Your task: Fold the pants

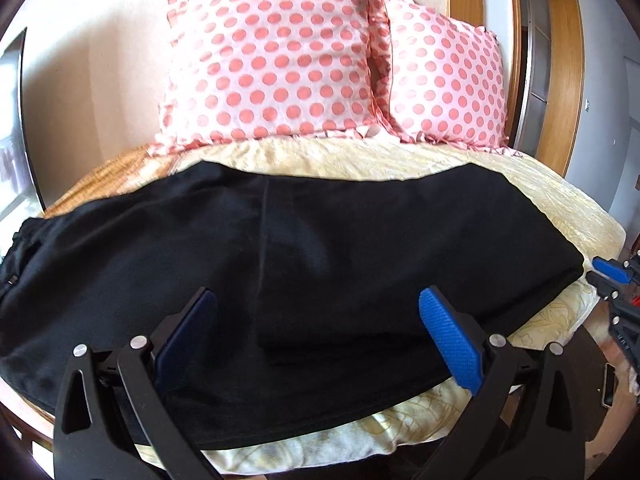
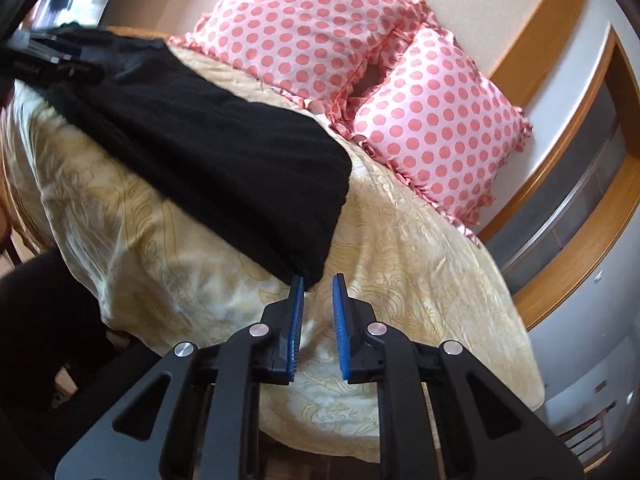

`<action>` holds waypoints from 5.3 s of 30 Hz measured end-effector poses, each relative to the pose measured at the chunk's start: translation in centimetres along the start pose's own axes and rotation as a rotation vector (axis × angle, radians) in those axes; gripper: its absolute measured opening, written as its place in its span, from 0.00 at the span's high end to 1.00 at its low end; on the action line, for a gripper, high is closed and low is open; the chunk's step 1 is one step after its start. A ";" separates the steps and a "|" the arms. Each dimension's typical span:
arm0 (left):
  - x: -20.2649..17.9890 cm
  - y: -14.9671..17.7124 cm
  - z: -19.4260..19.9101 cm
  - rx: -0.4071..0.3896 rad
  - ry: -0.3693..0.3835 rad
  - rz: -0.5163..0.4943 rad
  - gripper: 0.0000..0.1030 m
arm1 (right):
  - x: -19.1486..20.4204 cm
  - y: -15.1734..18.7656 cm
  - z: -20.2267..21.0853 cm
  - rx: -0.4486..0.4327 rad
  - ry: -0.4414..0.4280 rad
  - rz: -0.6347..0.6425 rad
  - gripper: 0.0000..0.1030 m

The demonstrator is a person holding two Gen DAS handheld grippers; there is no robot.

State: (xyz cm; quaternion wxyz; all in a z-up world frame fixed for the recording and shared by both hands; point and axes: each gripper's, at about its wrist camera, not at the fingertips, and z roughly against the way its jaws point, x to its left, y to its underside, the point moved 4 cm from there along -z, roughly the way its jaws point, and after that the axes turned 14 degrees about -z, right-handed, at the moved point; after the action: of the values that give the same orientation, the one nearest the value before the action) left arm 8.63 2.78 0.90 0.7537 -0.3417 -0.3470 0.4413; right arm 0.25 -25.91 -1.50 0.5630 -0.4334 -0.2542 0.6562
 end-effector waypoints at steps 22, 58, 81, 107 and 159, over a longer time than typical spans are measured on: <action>2.8 1.7 2.0 -0.036 0.046 0.181 0.02 | 8.1 -9.3 -5.2 0.023 -0.478 -0.312 0.52; 27.9 13.4 11.9 -0.017 -0.123 0.881 0.03 | 24.2 -9.5 -2.6 0.025 -0.766 -0.016 0.63; 28.6 13.1 8.7 0.010 0.078 1.051 0.03 | 23.8 -9.4 -3.1 0.015 -0.773 -0.069 0.52; 29.0 16.9 9.3 -0.130 0.056 1.396 0.41 | 23.8 -9.4 -3.1 -0.002 -0.773 -0.077 0.51; 6.6 -15.8 3.4 -0.085 0.226 0.400 0.90 | 0.9 -1.9 -0.1 -0.124 -0.551 -0.471 0.08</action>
State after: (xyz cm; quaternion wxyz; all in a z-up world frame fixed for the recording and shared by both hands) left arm 15.02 3.45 17.09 0.6703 -0.4824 -0.2040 0.5257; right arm 1.32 -24.62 -0.26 0.5818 -0.2034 -0.5282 0.5840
